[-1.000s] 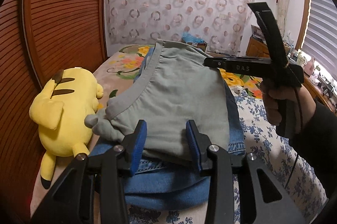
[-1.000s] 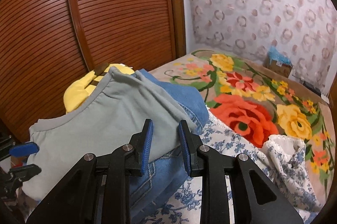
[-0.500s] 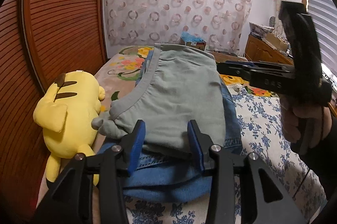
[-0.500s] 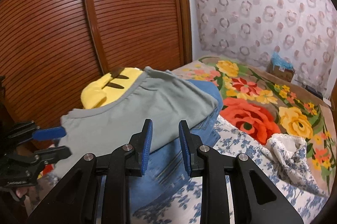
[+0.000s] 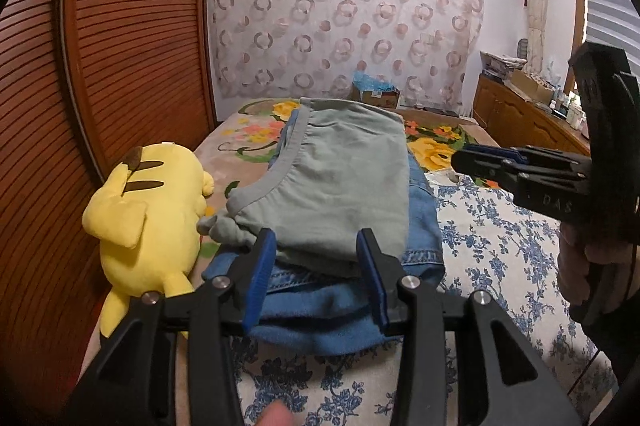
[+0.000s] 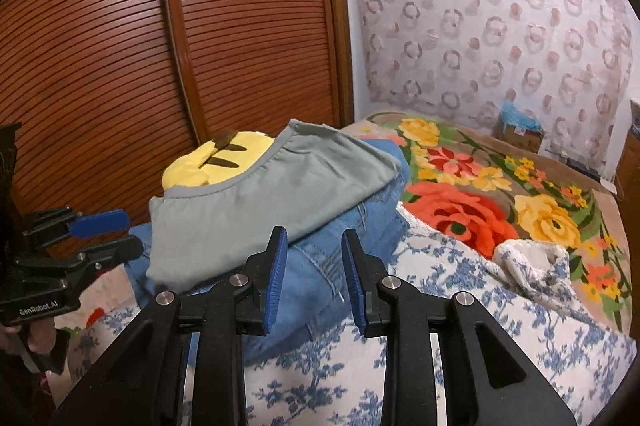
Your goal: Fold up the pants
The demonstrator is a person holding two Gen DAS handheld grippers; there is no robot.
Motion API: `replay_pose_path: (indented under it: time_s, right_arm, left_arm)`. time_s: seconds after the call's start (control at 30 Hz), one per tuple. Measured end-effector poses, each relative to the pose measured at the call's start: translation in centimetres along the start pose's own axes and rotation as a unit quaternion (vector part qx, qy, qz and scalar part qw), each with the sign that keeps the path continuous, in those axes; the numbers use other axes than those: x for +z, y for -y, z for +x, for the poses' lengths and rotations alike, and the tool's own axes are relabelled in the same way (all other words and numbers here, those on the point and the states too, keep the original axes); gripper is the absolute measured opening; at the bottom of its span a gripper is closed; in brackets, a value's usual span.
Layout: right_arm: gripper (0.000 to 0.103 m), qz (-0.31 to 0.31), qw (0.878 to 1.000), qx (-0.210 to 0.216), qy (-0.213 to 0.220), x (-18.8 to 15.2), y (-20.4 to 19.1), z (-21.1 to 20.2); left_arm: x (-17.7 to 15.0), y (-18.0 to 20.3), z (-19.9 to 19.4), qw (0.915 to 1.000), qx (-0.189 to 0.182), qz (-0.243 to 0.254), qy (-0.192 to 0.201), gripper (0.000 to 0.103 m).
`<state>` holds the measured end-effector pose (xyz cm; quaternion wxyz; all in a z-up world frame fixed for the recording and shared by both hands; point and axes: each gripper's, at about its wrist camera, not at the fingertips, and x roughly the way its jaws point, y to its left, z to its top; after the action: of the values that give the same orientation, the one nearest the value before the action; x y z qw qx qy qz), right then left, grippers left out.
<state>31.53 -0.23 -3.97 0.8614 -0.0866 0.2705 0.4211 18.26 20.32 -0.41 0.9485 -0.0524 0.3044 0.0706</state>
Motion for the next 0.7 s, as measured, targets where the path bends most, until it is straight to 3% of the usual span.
replay_pose_path:
  time_s: [0.7]
  right_arm:
    - [0.036,0.016,1.0,-0.021,0.012,-3.4,-1.5,-4.7]
  left_arm:
    - [-1.0,2.3,-3.0,0.9999,-0.007,0.004,0.015,0.041]
